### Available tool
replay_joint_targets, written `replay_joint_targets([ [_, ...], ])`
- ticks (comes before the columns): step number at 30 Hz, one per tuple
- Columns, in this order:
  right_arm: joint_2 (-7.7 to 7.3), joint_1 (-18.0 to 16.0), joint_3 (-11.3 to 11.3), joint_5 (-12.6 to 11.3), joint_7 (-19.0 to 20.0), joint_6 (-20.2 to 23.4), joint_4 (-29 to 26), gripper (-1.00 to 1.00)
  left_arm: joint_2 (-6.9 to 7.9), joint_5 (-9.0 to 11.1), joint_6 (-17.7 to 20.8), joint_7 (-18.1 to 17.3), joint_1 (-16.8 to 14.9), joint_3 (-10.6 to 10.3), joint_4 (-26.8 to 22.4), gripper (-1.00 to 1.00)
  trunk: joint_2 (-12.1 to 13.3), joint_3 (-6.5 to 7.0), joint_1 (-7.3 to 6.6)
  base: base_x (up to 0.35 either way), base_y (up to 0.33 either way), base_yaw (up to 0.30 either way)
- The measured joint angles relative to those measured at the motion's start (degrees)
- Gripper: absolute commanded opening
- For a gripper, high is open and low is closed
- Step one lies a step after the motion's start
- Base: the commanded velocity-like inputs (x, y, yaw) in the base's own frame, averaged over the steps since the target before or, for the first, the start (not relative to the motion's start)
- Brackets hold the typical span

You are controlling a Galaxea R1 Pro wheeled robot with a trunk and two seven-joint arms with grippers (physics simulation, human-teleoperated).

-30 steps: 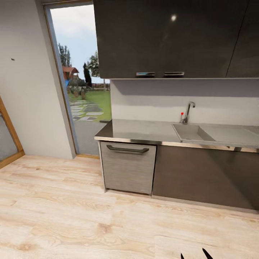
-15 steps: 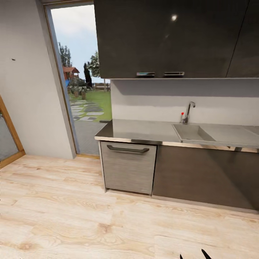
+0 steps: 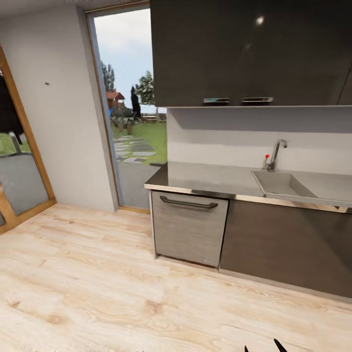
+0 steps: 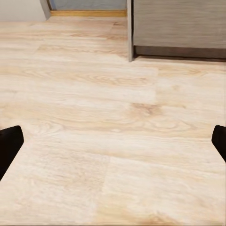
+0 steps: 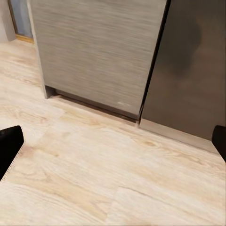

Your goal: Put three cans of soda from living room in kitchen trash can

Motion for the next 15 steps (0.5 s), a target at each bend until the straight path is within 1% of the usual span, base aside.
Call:
replay_joint_targets([
  [10, 0.00, 0.0, 0.1, 0.1, 0.1, 0.0, 0.0, 1.00, 0.01, 0.0, 0.0, 0.0, 0.0, -0.1, 0.3, 1.00, 0.0, 0.00, 0.00, 0.000, 0.000, 0.248],
  [15, 0.00, 0.0, 0.1, 0.1, 0.1, 0.0, 0.0, 1.00, -0.01, 0.0, 0.0, 0.0, -0.1, -0.1, 0.4, 1.00, 0.0, 0.00, 0.00, 0.000, 0.000, 0.109],
])
